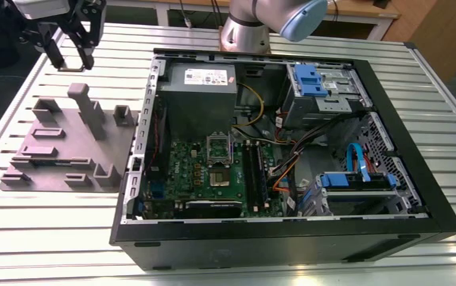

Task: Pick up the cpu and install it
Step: 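Pick up the cpu and move it towards the insertion slot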

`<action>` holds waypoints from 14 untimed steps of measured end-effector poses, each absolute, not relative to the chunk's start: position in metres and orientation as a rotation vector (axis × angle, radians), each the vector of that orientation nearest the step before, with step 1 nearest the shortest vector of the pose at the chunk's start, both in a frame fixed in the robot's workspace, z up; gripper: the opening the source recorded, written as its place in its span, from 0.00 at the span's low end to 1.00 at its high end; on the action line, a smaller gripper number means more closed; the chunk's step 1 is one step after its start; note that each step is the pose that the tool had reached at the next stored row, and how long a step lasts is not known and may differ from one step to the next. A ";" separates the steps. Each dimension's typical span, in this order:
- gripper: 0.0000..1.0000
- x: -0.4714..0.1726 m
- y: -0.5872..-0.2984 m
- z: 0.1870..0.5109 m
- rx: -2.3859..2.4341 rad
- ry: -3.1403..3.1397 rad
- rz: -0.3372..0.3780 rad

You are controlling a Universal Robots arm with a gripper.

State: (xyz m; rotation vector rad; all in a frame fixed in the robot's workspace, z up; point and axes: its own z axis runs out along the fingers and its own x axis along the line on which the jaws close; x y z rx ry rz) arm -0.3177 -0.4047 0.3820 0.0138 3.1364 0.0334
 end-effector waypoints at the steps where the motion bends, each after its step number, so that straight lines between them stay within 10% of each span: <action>1: 0.47 -0.318 -0.405 0.382 0.014 3.136 0.034; 14: 0.47 -0.315 -0.405 0.382 0.014 3.136 0.034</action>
